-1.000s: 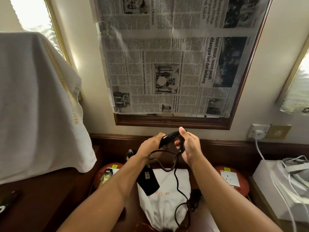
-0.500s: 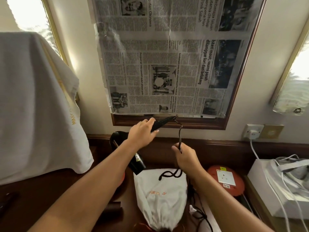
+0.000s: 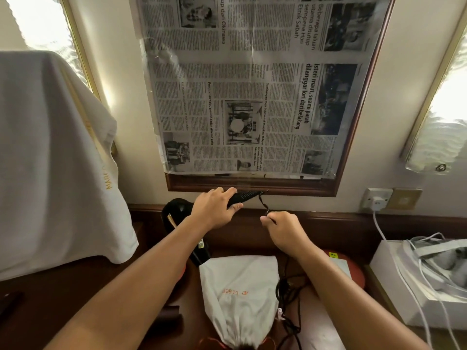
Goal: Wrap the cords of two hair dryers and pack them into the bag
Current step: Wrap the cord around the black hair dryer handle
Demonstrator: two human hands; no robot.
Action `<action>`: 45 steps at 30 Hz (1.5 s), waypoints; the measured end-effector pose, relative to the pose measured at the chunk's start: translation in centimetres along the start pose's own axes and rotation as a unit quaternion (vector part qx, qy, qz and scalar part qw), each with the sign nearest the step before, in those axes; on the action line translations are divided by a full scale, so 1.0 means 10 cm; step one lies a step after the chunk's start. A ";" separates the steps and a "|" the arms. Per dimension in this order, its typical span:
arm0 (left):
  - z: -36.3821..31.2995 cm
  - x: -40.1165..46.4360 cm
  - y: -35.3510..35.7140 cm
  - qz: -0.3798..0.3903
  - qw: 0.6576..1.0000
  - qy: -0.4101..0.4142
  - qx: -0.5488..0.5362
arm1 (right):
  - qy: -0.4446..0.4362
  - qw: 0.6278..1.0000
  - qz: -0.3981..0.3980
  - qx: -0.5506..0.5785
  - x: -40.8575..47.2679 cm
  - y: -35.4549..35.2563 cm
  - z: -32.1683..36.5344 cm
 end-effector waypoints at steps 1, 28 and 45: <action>0.00 0.00 0.00 0.002 1.000 0.003 -0.004 | 0.001 1.000 0.009 0.012 -0.01 0.00 0.01; -0.28 -0.17 -0.03 0.160 0.985 0.067 0.005 | 0.040 0.991 0.035 0.123 0.22 -0.72 0.12; -0.29 0.04 -0.32 0.051 0.998 0.019 -0.044 | 0.111 0.933 0.029 0.342 -0.15 -0.21 -0.32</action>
Point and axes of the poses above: each hand's wrist, its own x-axis towards the middle knuckle, its own y-axis out of the palm, z = x × y, the point moved 5 cm from there along x, towards the middle knuckle, and after that the axes turned 12 degrees about x, right-handed, at the moved point
